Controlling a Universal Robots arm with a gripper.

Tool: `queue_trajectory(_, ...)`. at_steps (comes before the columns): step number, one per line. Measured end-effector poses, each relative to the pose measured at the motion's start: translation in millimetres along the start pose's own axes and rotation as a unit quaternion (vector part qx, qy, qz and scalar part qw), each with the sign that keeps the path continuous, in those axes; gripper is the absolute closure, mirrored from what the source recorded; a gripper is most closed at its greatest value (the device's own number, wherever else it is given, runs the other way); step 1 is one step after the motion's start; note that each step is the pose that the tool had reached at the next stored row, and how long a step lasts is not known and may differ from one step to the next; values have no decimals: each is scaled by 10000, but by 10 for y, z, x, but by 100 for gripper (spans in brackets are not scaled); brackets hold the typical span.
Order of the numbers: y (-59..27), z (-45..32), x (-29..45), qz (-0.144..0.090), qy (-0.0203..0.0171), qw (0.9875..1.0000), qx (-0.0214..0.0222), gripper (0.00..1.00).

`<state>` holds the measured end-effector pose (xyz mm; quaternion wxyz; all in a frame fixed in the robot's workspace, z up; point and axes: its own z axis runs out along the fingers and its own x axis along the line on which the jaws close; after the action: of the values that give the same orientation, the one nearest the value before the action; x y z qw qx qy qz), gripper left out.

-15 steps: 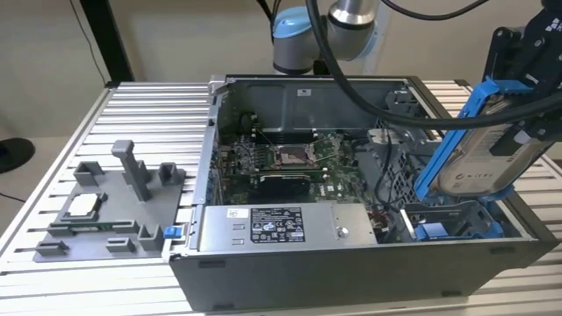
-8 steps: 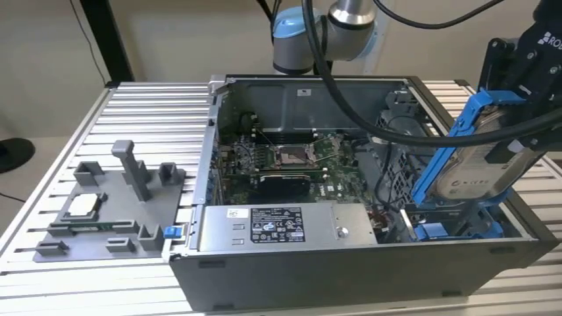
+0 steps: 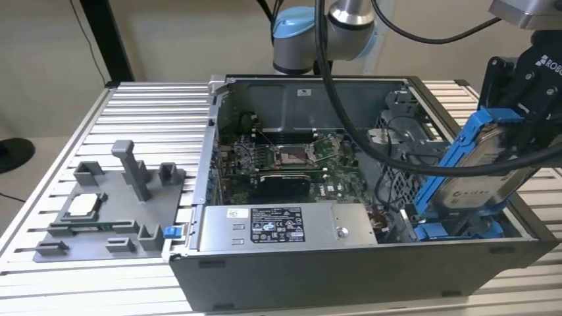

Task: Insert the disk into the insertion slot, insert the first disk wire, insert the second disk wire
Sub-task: 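Insert the disk into the insertion slot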

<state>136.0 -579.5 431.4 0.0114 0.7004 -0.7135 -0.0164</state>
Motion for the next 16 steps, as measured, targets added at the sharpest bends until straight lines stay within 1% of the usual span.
queue_trajectory(9, -8, 162, 1, 0, -12, 10000, 0, 100)
queue_trajectory(16, -12, 277, 2, 13, -12, 10000, -2, 100)
